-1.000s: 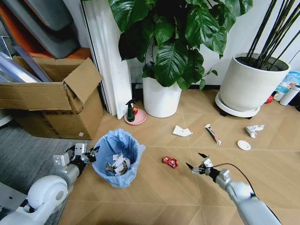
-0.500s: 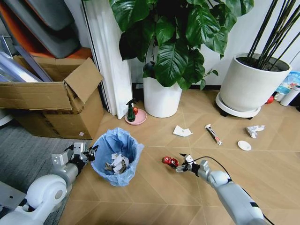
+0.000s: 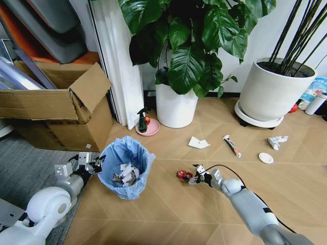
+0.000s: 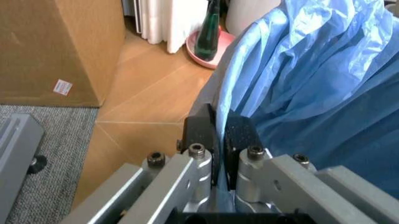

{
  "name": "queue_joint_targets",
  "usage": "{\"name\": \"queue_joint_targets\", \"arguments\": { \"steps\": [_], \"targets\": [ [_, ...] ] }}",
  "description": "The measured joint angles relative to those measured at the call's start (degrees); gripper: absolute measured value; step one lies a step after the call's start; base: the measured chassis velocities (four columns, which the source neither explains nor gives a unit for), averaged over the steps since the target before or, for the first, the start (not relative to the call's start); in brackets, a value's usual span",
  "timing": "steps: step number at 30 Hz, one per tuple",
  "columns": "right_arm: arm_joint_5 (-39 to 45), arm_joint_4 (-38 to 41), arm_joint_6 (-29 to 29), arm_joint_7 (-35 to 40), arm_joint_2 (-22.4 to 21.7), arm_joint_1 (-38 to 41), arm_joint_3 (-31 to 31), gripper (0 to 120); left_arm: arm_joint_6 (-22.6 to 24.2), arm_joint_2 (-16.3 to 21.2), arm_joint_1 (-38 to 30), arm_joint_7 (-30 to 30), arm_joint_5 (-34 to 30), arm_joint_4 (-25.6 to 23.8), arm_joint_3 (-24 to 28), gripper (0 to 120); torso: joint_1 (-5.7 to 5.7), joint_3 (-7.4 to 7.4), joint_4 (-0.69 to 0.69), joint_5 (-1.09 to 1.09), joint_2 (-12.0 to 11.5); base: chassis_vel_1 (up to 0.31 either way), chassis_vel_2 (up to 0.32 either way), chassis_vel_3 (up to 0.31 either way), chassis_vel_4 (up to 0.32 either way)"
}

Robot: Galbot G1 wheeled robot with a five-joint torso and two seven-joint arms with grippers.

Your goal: Pick up the trash bin and place the garbage on the floor into it.

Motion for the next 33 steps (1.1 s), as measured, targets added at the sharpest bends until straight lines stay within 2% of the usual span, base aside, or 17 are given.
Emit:
{"name": "queue_joint_targets", "arguments": {
  "steps": [14, 17, 19, 21, 22, 26, 27, 30, 33],
  "targets": [
    [-1.56, -6.93, -1.17, 1.15, 3.79, 3.31, -2.1, 98, 0.01, 0.06, 0.02, 0.04, -0.12, 0.22, 0.01, 0, 0.0, 0.0, 0.01, 0.0, 0.0, 0.0, 0.0, 0.0, 0.0],
    [-2.7, -8.57, -1.69, 2.02, 4.28, 3.77, -1.98, 86, 0.01, 0.06, 0.01, 0.05, -0.16, 0.23, 0.01, 0, 0.0, 0.0, 0.01, 0.0, 0.0, 0.0, 0.0, 0.0, 0.0],
    [-2.77, -8.8, -1.78, 2.1, 4.35, 3.84, -1.95, 82, 0.01, 0.08, -0.01, 0.05, -0.2, 0.25, 0.01, 0, 0.0, 0.0, 0.01, 0.0, 0.0, 0.0, 0.0, 0.0, 0.0],
    [-2.85, -8.94, -1.98, 2.2, 4.39, 3.87, -1.94, 71, 0.01, 0.13, -0.06, 0.04, -0.24, 0.3, 0.02, 0, 0.0, 0.0, 0.0, 0.0, 0.01, 0.0, 0.0, 0.0, 0.0],
    [-2.85, -8.94, -1.98, 2.2, 4.39, 3.87, -1.94, 71, 0.01, 0.13, -0.06, 0.04, -0.24, 0.3, 0.02, 0, 0.0, 0.0, 0.0, 0.0, 0.01, 0.0, 0.0, 0.0, 0.0],
    [-2.81, -8.9, -2.25, 2.29, 4.37, 3.78, -1.99, 52, 0.02, 0.23, -0.09, 0.05, -0.3, 0.42, 0.09, 0, 0.0, 0.0, 0.01, 0.0, 0.01, 0.0, 0.0, 0.0, 0.0],
    [-2.81, -8.9, -2.25, 2.29, 4.37, 3.78, -1.99, 52, 0.02, 0.23, -0.09, 0.05, -0.3, 0.42, 0.09, 0, 0.0, 0.0, 0.01, 0.0, 0.01, 0.0, 0.0, 0.0, 0.0],
    [-2.71, -8.96, -2.32, 2.39, 4.46, 3.71, -1.95, 40, 0.03, 0.24, -0.1, 0.07, -0.32, 0.51, 0.13, 0, 0.0, -0.01, 0.0, 0.0, 0.01, 0.0, 0.0, 0.0, 0.0],
    [-2.68, -8.99, -2.32, 2.39, 4.47, 3.67, -1.91, 35, 0.03, 0.21, -0.07, 0.09, -0.33, 0.51, 0.13, 0, -0.01, -0.01, 0.01, 0.0, 0.02, 0.0, 0.0, 0.0, 0.0]
  ]
}}
